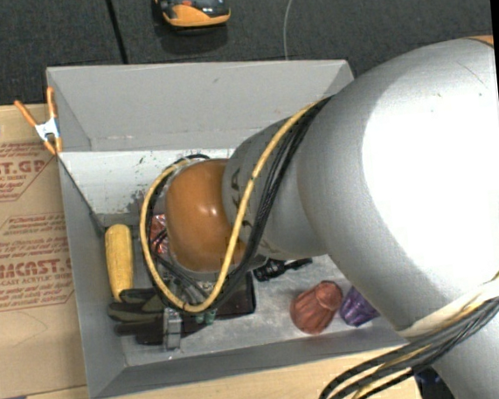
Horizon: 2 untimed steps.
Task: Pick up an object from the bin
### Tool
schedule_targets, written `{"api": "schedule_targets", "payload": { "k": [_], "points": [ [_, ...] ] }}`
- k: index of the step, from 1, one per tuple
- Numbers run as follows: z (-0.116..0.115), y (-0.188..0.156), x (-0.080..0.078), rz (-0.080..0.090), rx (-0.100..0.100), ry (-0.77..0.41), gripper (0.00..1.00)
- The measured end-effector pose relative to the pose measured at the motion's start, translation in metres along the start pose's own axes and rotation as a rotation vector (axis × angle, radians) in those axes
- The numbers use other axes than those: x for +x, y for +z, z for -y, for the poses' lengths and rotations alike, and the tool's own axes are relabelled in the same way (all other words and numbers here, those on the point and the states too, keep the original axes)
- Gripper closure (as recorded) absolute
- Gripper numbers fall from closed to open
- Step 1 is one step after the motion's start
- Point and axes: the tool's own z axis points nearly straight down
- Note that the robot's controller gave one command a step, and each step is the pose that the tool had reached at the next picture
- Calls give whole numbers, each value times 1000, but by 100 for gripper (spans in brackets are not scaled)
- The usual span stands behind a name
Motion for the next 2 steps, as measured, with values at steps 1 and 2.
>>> {"api": "schedule_targets", "payload": {
  "k": [1, 2],
  "points": [
    [3, 0, 3, 4, 1, -123, 0],
    [-1, 0, 0, 1, -2, -1, 100]
  ]
}}
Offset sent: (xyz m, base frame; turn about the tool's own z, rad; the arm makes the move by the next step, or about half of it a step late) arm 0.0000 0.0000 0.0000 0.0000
